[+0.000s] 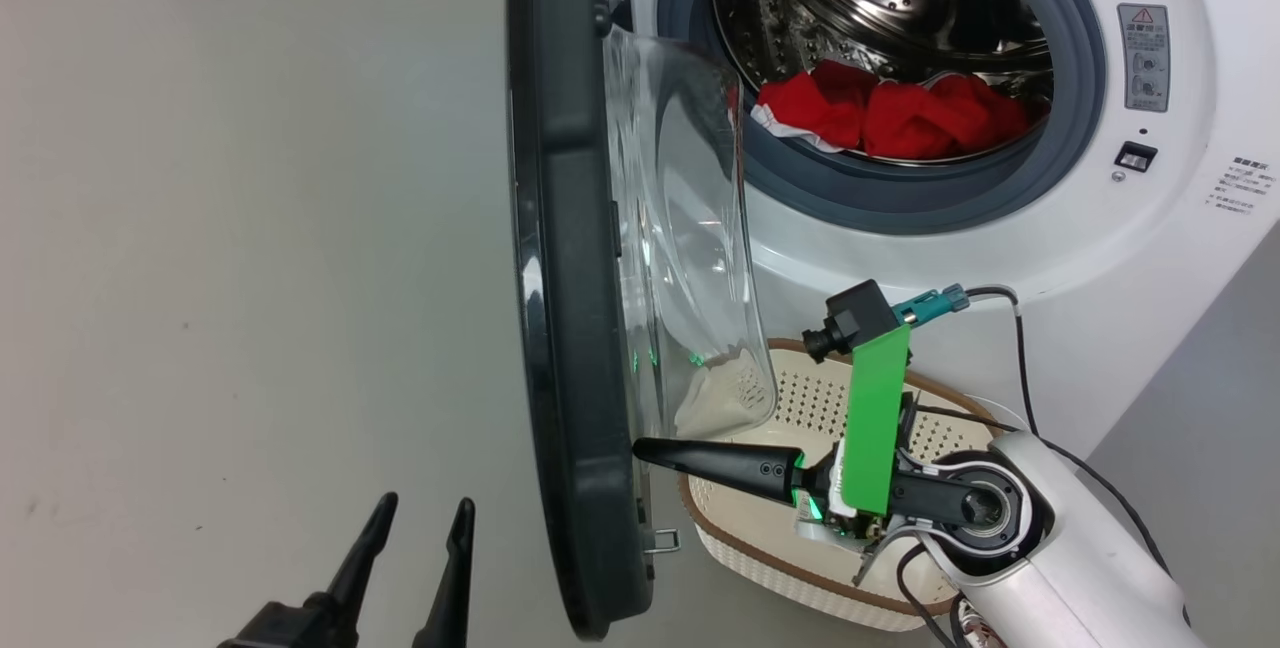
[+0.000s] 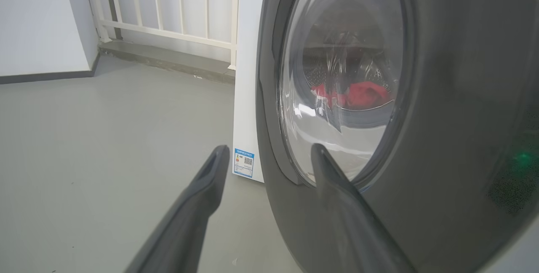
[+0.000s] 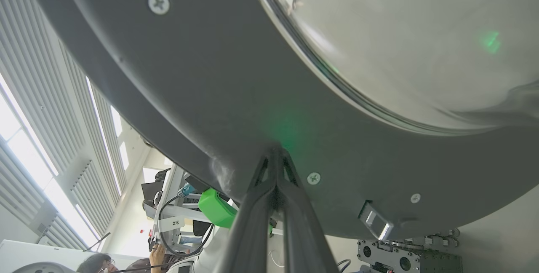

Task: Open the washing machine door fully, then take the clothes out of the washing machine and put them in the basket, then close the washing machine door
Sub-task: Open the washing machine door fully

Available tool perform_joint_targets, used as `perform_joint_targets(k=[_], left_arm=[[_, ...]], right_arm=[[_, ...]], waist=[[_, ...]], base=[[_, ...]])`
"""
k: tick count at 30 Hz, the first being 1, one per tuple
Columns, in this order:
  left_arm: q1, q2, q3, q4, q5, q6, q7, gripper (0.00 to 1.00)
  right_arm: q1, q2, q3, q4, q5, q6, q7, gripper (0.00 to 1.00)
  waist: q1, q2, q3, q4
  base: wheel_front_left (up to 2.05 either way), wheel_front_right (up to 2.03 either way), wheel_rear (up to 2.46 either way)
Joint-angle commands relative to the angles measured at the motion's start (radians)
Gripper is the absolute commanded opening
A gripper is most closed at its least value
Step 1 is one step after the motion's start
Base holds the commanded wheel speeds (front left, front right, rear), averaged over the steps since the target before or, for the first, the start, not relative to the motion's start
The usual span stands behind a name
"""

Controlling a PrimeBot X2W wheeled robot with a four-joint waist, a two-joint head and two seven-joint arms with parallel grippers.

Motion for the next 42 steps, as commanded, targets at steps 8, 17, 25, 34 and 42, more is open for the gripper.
perform_joint_targets(k=[8,17,25,34,42], left_arm=[[-0.011,0.01,0.048,-0.031,0.007,0.009,-0.012,1.0],[-0.011,0.01,0.059,-0.027,0.006,0.01,-0.012,1.0],[-0.012,0.01,0.077,-0.01,0.007,0.006,-0.012,1.0],[-0.001,0.01,0.095,-0.001,0.016,0.001,-0.012,1.0],[0.01,0.01,0.112,-0.001,0.02,-0.002,-0.012,1.0]], right_arm=[[-0.005,0.041,0.029,-0.027,-0.013,0.005,-0.024,0.0],[0.021,0.028,0.013,-0.026,-0.063,0.005,-0.083,1.0],[0.09,-0.013,-0.013,-0.004,-0.108,0.005,-0.188,1.0],[0.171,-0.063,-0.032,0.009,-0.151,0.005,-0.327,1.0],[0.237,-0.132,0.01,0.023,-0.232,0.005,-0.512,1.0]], waist=[[0.0,0.0,-0.005,0.007],[0.0,0.0,-0.009,-0.018],[0.0,0.0,-0.017,-0.05],[0.0,0.0,-0.028,-0.077],[0.0,0.0,-0.033,-0.098]], base=[[0.0,0.0,0.0],[0.0,0.0,0.0],[0.0,0.0,0.0],[0.0,0.0,0.0],[0.0,0.0,0.0]])
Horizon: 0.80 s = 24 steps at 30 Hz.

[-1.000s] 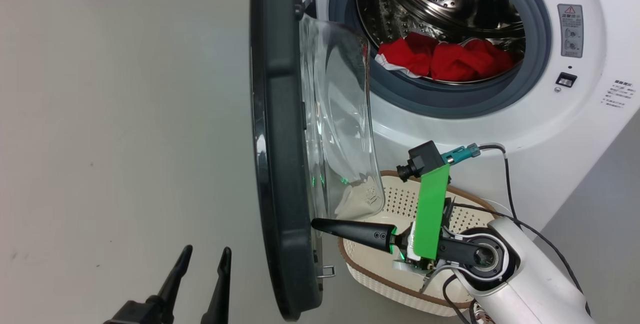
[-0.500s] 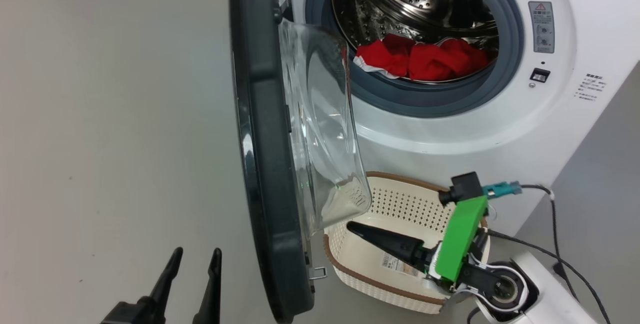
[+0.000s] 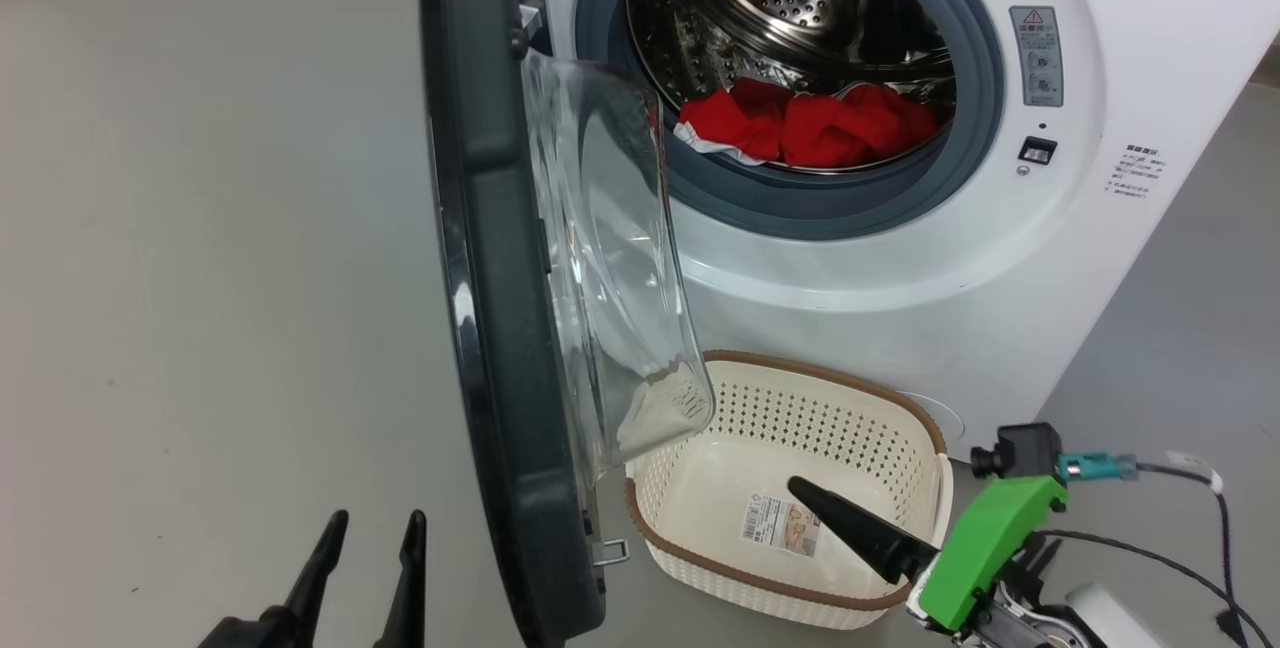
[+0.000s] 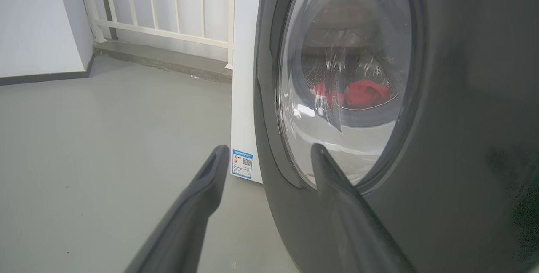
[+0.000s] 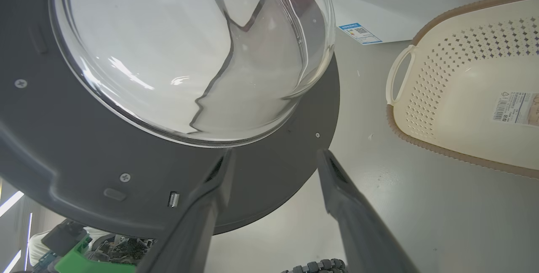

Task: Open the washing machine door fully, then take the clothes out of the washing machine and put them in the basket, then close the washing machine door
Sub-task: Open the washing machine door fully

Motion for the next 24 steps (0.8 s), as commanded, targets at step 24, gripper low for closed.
perform_joint_targets(k=[24], left_arm=[[-0.002,0.01,0.054,-0.014,0.008,-0.006,-0.012,1.0]], right_arm=[[-0.002,-0.153,0.237,0.136,-0.212,0.005,-0.542,1.0]], waist=[[0.0,0.0,-0.007,-0.019]], base=[[0.0,0.0,0.0]])
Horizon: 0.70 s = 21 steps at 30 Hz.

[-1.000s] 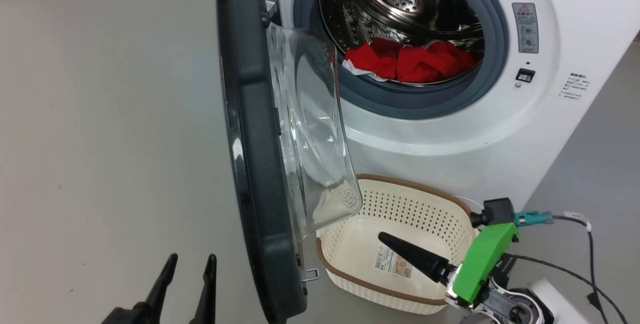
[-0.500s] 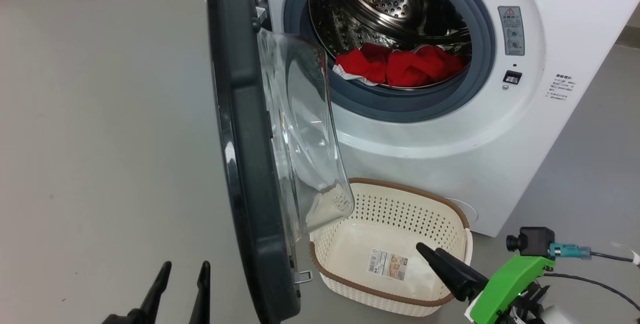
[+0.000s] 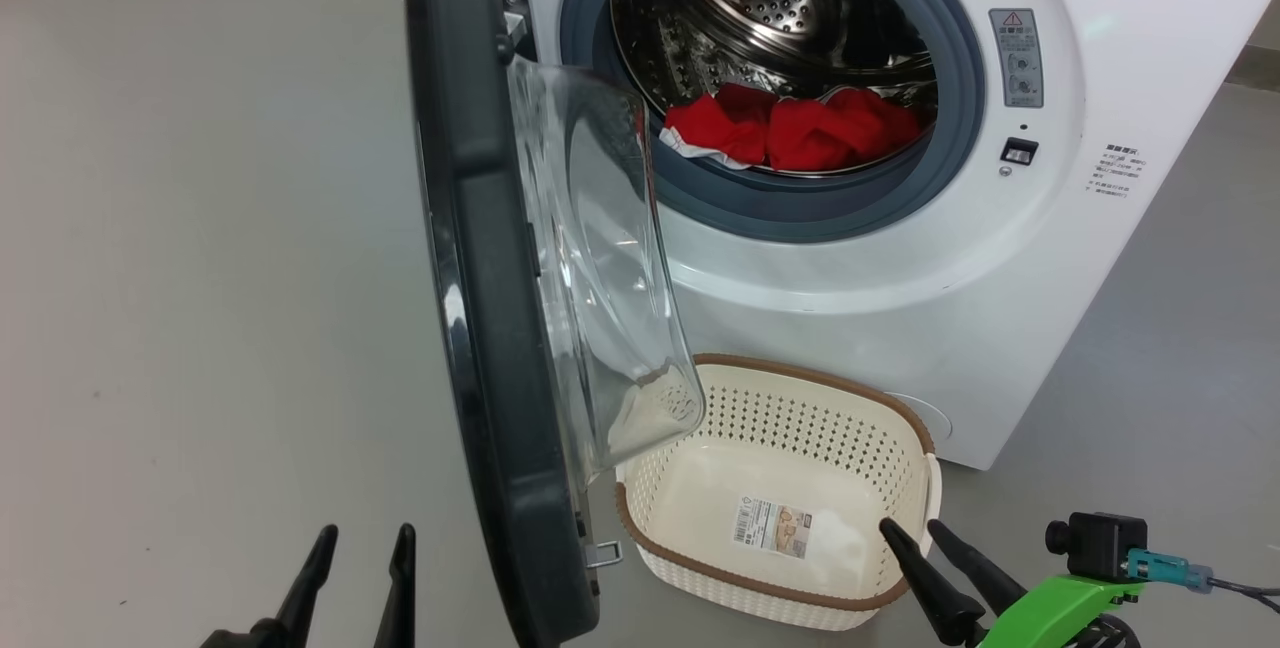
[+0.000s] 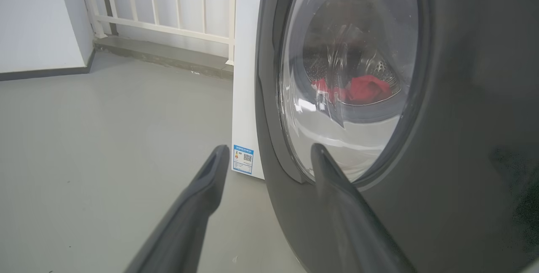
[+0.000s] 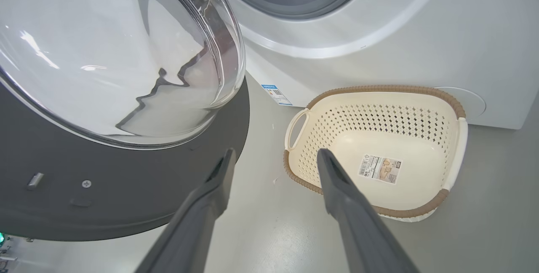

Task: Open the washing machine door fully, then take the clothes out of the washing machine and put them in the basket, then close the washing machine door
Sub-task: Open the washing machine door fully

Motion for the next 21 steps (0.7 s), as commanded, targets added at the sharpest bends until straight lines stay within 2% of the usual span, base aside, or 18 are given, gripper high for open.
perform_joint_targets(k=[1,4,7,8,21], left_arm=[[-0.02,0.01,0.038,-0.02,0.007,-0.005,-0.012,1.0],[-0.019,0.01,0.04,-0.02,0.006,-0.006,-0.012,1.0],[-0.02,0.01,0.04,-0.022,0.004,-0.006,-0.012,1.0],[-0.02,0.01,0.04,-0.022,0.004,-0.006,-0.012,1.0],[-0.03,0.01,0.036,-0.023,0.0,-0.001,-0.012,1.0]], right_arm=[[-0.029,-0.019,0.008,-0.001,-0.032,0.005,-0.035,1.0],[-0.043,-0.016,-0.011,0.017,-0.09,0.005,-0.048,1.0],[-0.039,0.002,-0.09,-0.003,-0.186,0.005,-0.05,1.0],[-0.039,0.002,-0.09,-0.003,-0.186,0.005,-0.05,1.0],[0.077,0.125,-0.385,-0.15,-0.636,0.005,-0.05,1.0]], waist=[[0.0,0.0,-0.001,-0.003],[0.0,0.0,0.001,-0.007],[0.0,0.0,0.007,-0.009],[0.0,0.0,0.007,-0.009],[0.0,0.0,0.017,-0.005]], base=[[0.0,0.0,0.0],[0.0,0.0,0.0],[0.0,0.0,0.0],[0.0,0.0,0.0],[0.0,0.0,0.0]])
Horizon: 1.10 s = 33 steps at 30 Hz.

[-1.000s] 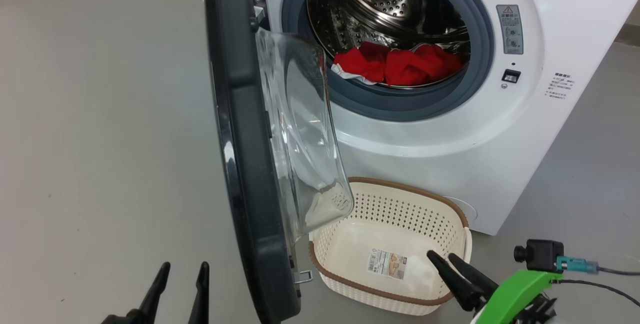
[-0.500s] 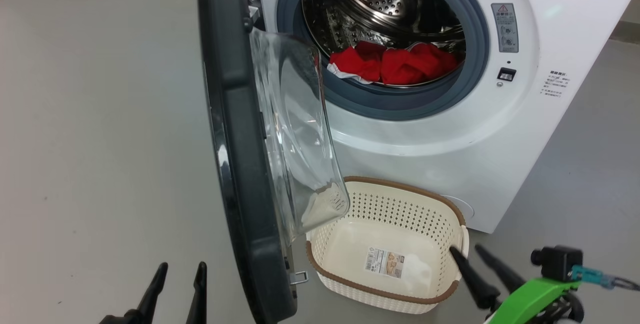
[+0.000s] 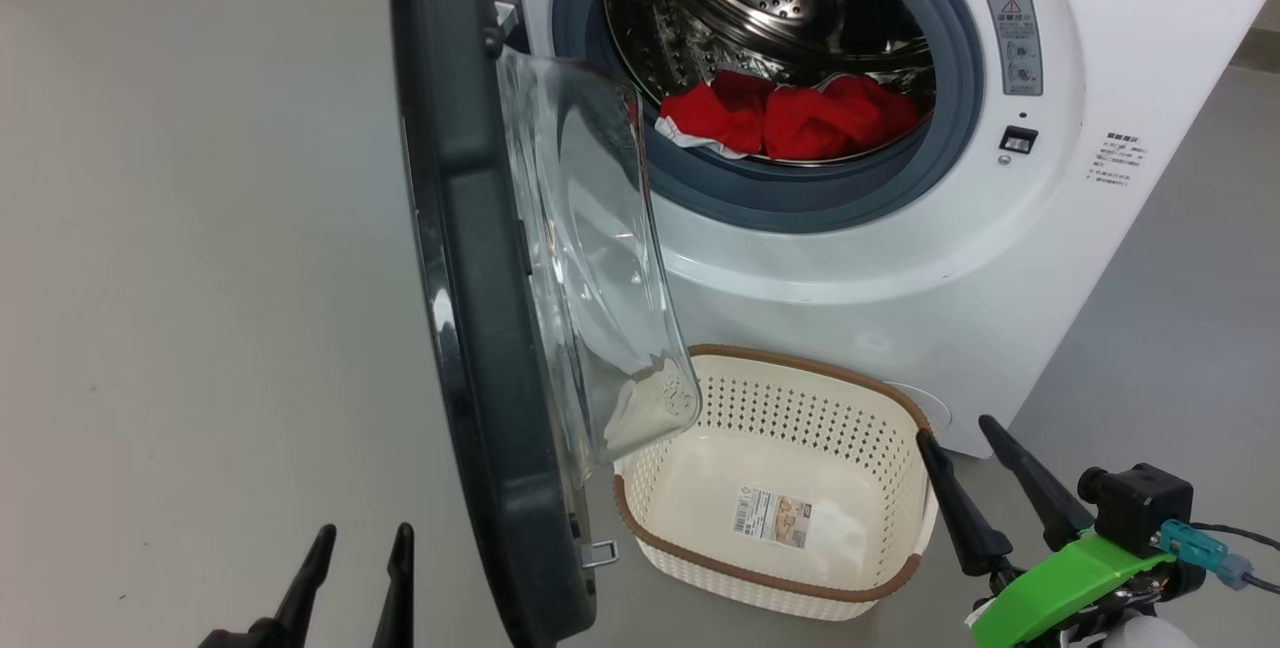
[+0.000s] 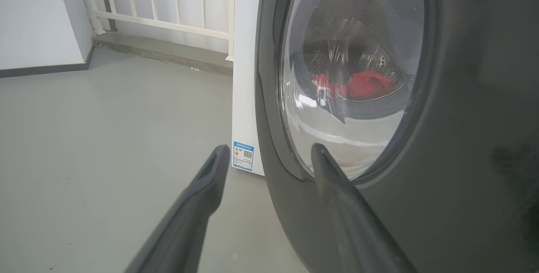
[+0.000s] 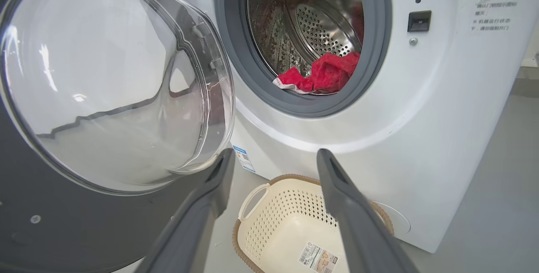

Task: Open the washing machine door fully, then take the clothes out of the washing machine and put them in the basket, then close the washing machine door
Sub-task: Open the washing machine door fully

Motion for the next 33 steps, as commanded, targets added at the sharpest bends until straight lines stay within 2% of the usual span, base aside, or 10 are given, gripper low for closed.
perform_joint_targets(k=[1,9,24,25,26,27,33], left_arm=[[-0.03,0.01,0.033,-0.023,0.002,-0.002,-0.012,1.0],[-0.034,0.01,0.034,-0.024,0.001,-0.002,-0.012,1.0],[-0.029,0.01,0.028,-0.016,-0.003,0.002,-0.012,1.0],[-0.03,0.01,0.031,-0.016,-0.012,0.003,-0.012,0.89],[-0.033,0.01,0.035,-0.021,-0.02,0.004,-0.012,0.34],[-0.036,0.01,0.041,-0.029,-0.03,0.004,-0.012,0.0],[-0.062,0.01,0.096,-0.115,-0.066,0.011,-0.012,0.0]], right_arm=[[-0.001,-0.006,0.009,-0.029,-0.013,0.005,-0.013,1.0],[0.044,0.048,-0.082,-0.089,-0.126,0.005,-0.013,1.0],[0.096,0.097,-0.117,-0.071,-0.186,0.005,-0.014,1.0],[0.095,0.098,-0.118,-0.072,-0.188,0.005,-0.014,1.0],[0.096,0.098,-0.12,-0.071,-0.189,0.005,-0.014,1.0],[0.096,0.098,-0.123,-0.072,-0.192,0.005,-0.014,1.0],[0.101,0.103,-0.133,-0.074,-0.198,0.005,-0.014,1.0]], waist=[[0.0,0.0,0.0,0.0],[0.0,0.0,0.004,0.0],[0.0,0.0,-0.003,0.003],[0.0,0.0,-0.004,0.003],[0.0,0.0,-0.005,0.002],[0.0,0.0,-0.007,0.002],[0.0,0.0,-0.016,0.003]], base=[[0.0,0.0,0.0],[0.0,0.0,0.0],[0.0,0.0,0.0],[0.0,0.0,0.0],[0.0,0.0,0.0],[0.0,0.0,0.0],[0.0,0.0,0.0]])
